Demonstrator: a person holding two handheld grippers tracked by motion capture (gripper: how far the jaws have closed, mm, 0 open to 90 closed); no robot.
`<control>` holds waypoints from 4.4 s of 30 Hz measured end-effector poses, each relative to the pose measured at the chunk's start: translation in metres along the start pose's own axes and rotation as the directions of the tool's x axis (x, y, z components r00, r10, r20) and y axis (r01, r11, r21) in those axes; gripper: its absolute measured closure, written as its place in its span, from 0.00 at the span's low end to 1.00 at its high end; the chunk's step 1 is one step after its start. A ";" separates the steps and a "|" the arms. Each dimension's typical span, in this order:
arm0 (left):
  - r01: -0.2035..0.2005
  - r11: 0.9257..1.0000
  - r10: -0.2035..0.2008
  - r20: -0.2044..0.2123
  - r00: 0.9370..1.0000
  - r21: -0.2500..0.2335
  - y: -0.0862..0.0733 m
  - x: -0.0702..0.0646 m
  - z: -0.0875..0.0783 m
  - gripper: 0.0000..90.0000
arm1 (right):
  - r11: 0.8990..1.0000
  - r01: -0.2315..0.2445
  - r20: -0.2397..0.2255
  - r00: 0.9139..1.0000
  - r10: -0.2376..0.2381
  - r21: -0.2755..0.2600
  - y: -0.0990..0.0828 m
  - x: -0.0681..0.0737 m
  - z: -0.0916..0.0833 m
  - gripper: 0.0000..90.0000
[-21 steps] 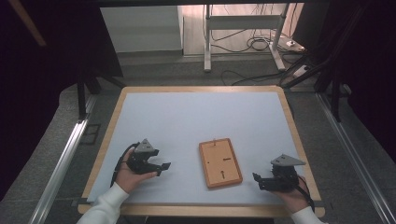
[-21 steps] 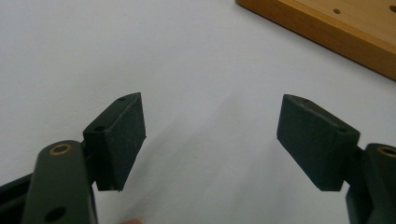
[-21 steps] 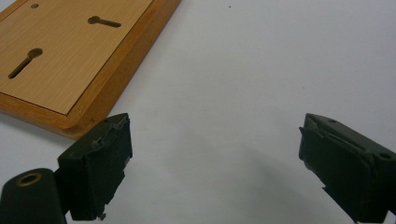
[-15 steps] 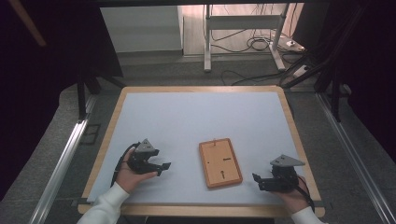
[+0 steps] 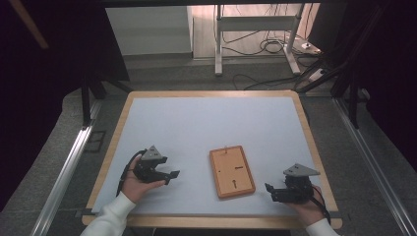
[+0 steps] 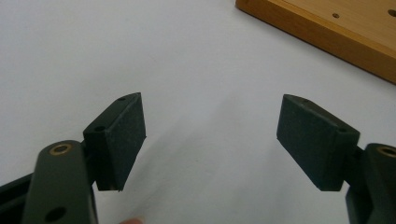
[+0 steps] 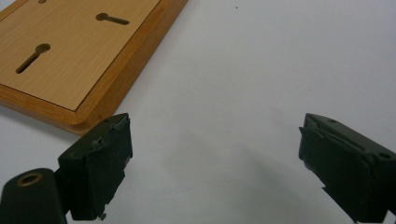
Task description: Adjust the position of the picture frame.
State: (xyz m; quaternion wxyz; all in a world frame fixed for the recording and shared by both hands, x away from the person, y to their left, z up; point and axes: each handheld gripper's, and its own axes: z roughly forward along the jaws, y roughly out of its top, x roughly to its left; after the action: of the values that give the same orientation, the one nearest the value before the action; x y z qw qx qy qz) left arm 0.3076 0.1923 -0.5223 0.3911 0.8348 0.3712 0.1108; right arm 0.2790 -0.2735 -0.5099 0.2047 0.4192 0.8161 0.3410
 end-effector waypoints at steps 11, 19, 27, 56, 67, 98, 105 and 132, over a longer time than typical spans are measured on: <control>-0.005 0.999 0.004 -0.006 1.000 -0.045 0.008 -0.003 -0.003 0.27 | 1.000 0.019 -0.023 1.000 -0.019 -0.008 0.002 0.001 0.000 0.12; 0.003 0.998 -0.003 -0.012 1.000 -0.069 0.029 -0.015 -0.003 0.28 | 0.999 0.026 -0.024 0.999 -0.027 -0.025 0.001 -0.001 -0.004 0.12; -0.022 0.997 0.024 0.024 0.999 -0.073 0.045 -0.023 0.009 0.28 | 0.999 0.006 -0.025 1.000 -0.007 -0.033 0.001 -0.004 -0.007 0.12; -0.113 0.993 0.116 0.092 0.989 -0.034 0.107 -0.063 0.095 0.38 | 1.000 0.020 -0.006 1.000 -0.020 -0.009 -0.003 -0.003 -0.001 0.13; -0.090 0.995 0.093 0.087 0.992 -0.042 0.115 -0.058 0.127 0.55 | 1.000 0.026 -0.004 1.000 -0.026 -0.003 -0.004 -0.004 -0.001 0.13; -0.086 0.996 0.089 0.132 0.987 -0.032 0.122 -0.054 0.133 0.93 | 0.999 0.039 -0.016 0.999 -0.039 -0.011 -0.004 -0.003 -0.001 0.13; -0.092 0.995 0.095 0.141 0.986 -0.028 0.121 -0.049 0.124 0.93 | 0.999 0.037 -0.016 0.999 -0.038 -0.013 -0.004 -0.003 -0.001 0.13; -0.031 0.999 0.033 0.086 0.996 -0.030 0.078 -0.007 0.062 0.93 | 1.000 0.030 -0.018 0.999 -0.030 0.005 -0.004 0.000 0.002 0.13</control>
State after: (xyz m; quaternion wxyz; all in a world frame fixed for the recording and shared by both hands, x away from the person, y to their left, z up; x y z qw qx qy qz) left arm 0.3736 0.1188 -0.5060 0.4170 0.8391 0.3387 0.0860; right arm 0.2784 -0.2744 -0.5144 0.2015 0.4044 0.8250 0.3394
